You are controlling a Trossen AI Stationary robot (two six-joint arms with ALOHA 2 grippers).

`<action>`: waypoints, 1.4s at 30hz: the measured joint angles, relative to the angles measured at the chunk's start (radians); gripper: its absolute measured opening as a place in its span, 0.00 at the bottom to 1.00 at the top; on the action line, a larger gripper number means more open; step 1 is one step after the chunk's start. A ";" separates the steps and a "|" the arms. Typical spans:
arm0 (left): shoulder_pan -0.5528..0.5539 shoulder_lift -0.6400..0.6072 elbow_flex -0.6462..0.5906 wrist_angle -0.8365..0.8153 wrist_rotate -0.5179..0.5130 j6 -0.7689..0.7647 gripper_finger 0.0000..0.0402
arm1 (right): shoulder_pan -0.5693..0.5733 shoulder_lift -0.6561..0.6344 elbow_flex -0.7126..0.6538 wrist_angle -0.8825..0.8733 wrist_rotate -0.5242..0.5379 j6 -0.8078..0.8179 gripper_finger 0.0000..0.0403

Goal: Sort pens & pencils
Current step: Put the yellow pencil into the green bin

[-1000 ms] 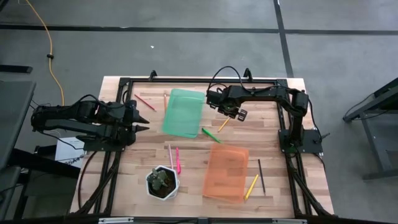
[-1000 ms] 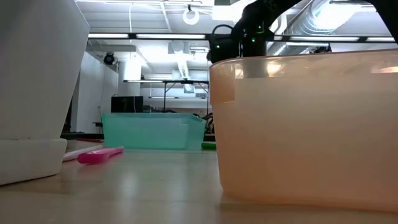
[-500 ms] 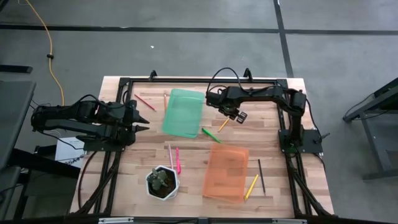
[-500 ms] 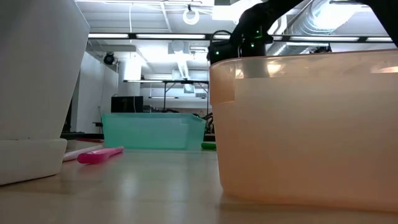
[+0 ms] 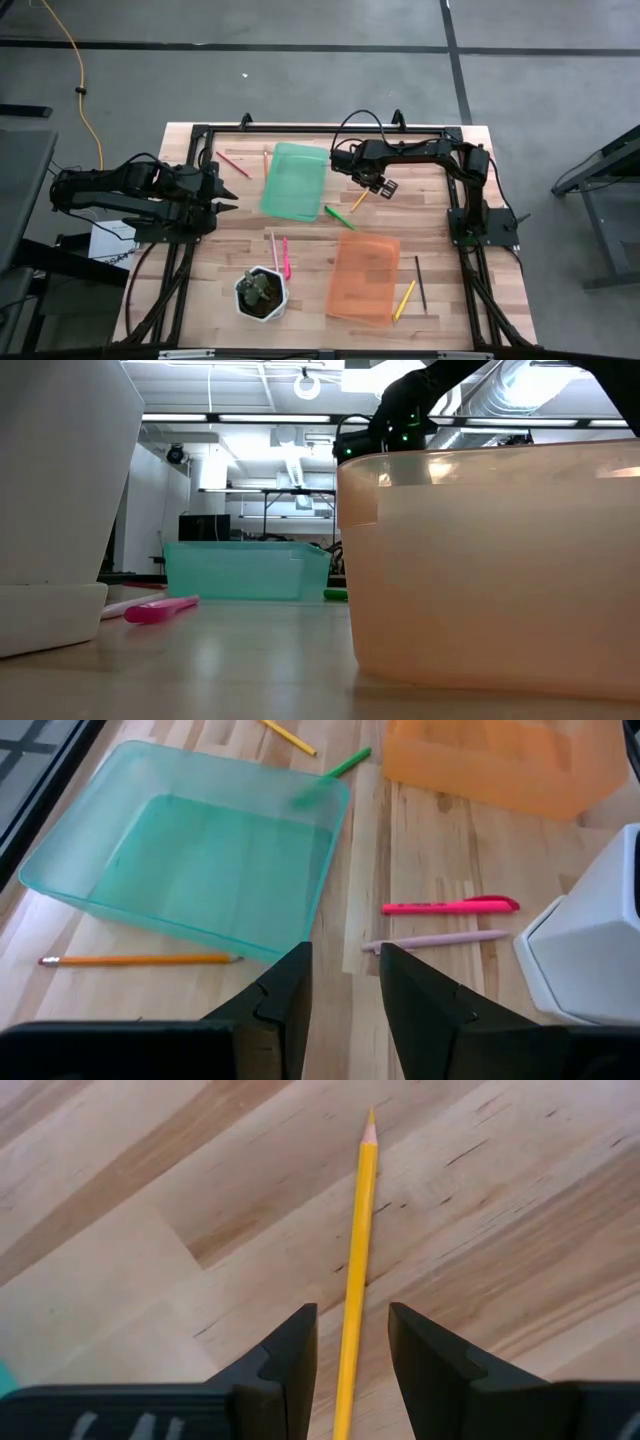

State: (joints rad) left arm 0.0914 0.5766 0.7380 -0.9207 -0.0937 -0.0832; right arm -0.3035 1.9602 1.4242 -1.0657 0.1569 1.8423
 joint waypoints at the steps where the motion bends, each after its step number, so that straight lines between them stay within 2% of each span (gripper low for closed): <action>1: 0.000 0.000 0.000 0.000 0.000 0.000 0.27 | 0.000 0.000 0.000 0.000 0.003 0.000 0.29; 18: 0.000 0.000 0.000 -0.002 0.015 0.005 0.27 | -0.016 -0.041 -0.001 0.014 0.007 -0.071 0.29; 24: 0.000 0.000 0.000 -0.002 0.016 0.024 0.27 | -0.049 -0.159 -0.001 -0.044 0.060 -0.120 0.29; 31: 0.000 0.000 0.000 -0.002 0.018 0.024 0.27 | -0.080 -0.355 -0.001 -0.148 0.118 -0.178 0.29; 38: 0.000 0.000 0.000 -0.002 0.017 0.025 0.27 | -0.023 -0.563 -0.001 -0.188 0.218 -0.168 0.29; 42: 0.000 0.000 0.000 -0.002 0.017 0.027 0.27 | 0.026 -0.612 -0.001 -0.293 0.242 -0.095 0.29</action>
State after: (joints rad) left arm 0.0915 0.5766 0.7382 -0.9226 -0.0767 -0.0565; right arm -0.2776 1.3484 1.4235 -1.3586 0.3992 1.7471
